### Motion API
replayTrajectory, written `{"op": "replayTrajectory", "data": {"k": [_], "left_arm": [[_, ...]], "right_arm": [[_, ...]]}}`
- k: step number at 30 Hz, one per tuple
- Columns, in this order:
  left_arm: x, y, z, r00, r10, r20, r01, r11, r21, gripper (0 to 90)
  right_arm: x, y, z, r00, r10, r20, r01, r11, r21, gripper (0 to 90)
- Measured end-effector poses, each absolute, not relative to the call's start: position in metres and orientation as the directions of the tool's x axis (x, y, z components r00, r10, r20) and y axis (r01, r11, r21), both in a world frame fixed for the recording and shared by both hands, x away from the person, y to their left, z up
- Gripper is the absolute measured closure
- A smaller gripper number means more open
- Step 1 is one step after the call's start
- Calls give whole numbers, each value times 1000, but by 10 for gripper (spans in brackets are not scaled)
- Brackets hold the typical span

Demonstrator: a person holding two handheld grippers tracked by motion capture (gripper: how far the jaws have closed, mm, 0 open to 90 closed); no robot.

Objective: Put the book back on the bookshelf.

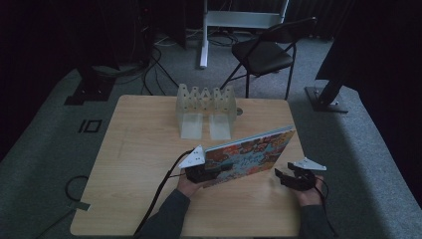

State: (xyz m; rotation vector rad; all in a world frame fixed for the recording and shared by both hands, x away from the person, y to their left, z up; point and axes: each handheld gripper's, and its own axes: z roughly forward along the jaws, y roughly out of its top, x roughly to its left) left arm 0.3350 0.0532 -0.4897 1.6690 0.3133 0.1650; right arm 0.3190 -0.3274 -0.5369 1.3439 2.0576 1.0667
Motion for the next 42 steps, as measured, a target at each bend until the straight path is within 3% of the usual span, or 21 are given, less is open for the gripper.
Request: {"op": "replayTrajectory", "data": {"k": [4, 25, 42], "left_arm": [[332, 52, -489, 954, 297, -46, 83, -114, 990, 775], [313, 48, -481, 934, 354, 49, 11, -165, 986, 806], [314, 62, -476, 923, 385, 1, 58, -140, 988, 810]], "right_arm": [[319, -328, -539, -416, 909, 32, 558, 227, 798, 343], [322, -322, -550, -409, 912, -16, 589, 278, 759, 313], [324, -323, -550, -413, 911, 1, 609, 276, 744, 249]]}}
